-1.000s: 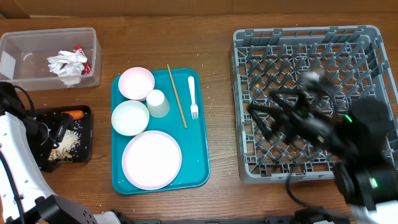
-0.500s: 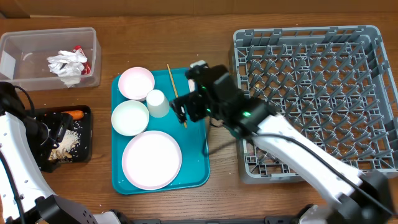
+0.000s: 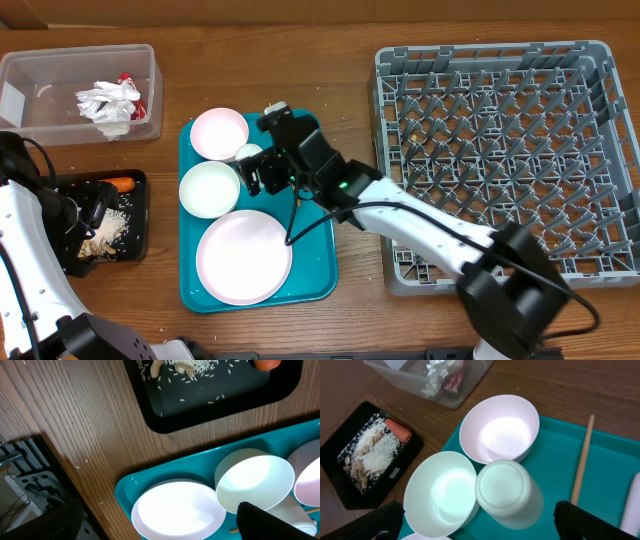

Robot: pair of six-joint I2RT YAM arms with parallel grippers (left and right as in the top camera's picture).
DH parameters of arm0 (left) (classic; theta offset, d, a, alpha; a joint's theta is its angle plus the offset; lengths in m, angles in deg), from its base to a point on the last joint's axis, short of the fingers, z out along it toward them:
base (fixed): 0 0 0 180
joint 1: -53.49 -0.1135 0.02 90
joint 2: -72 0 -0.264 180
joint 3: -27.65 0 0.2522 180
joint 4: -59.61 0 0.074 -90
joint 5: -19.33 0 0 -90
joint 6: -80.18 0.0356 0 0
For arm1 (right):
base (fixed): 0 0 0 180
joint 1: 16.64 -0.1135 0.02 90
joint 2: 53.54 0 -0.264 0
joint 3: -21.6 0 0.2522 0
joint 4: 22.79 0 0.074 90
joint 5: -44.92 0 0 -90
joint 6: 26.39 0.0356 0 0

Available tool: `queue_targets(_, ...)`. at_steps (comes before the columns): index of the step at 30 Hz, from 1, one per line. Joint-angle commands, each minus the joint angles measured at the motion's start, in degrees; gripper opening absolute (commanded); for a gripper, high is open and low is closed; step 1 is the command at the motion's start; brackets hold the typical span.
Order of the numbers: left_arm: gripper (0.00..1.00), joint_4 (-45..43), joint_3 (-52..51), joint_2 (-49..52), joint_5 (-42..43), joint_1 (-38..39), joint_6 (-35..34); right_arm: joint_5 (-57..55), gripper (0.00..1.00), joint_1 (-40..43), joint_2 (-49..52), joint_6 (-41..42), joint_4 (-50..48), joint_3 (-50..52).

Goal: Sort waste into correct bins and load items into the dishwasher rack
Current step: 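Grasp the white cup on the teal tray with the right gripper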

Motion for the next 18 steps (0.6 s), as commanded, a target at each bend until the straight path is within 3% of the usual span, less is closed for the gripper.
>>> queue_targets(1, 1.0, -0.1, -0.2, 0.1, -0.1, 0.0, 0.9, -1.8, 1.0, -0.1, 4.7, -0.7, -3.9, -1.5)
queue_targets(10, 1.0, -0.1, -0.2, 0.1, -0.1, 0.0, 0.9, -6.3, 1.0, -0.1, 9.3, -7.0, -8.9, -1.5)
queue_targets(18, 1.0, -0.1, -0.2, 0.1, -0.1, 0.0, 0.9, -4.8, 1.0, -0.8, 12.5, -6.9, -12.3, -1.5)
